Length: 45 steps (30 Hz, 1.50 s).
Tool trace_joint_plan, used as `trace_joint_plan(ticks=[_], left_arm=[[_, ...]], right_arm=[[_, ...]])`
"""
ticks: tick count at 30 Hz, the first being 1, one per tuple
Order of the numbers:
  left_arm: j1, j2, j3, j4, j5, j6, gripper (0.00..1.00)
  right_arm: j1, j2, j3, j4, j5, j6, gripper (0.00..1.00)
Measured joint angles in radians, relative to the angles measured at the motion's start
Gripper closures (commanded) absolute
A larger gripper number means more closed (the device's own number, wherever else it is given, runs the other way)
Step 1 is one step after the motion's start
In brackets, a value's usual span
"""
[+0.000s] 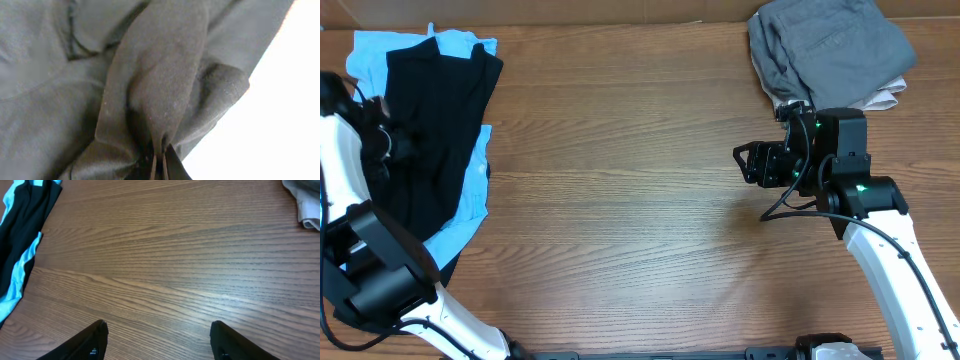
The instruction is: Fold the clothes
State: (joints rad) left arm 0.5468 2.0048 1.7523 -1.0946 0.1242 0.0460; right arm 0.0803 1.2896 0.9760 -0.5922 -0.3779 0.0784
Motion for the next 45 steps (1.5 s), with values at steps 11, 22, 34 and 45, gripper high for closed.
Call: trace_joint_plan(ticks=[11,22,34,45], left_arm=[[-0.192,-0.002,0.14,-0.246,0.182,-0.01,0.96],[-0.528,-0.003,0.486,-0.318,0.327,-0.013,0.96],[-0.788,-0.006,0.616,-0.016,0.408,-0.106,0.96],[-0.83,-0.006,0.703,0.256,0.546,-0.285,0.96]], right_arm=[[0.0,0.0,0.0,-0.002,0.0,0.016,0.31],[-0.06,0.0,0.0,-0.034,-0.015,0.144,0.32],[-0.177,-0.038,0.0,-0.166,-0.068,0.09,0.28],[-0.176,-0.038,0.0,-0.17,-0.171,-0.055,0.23]])
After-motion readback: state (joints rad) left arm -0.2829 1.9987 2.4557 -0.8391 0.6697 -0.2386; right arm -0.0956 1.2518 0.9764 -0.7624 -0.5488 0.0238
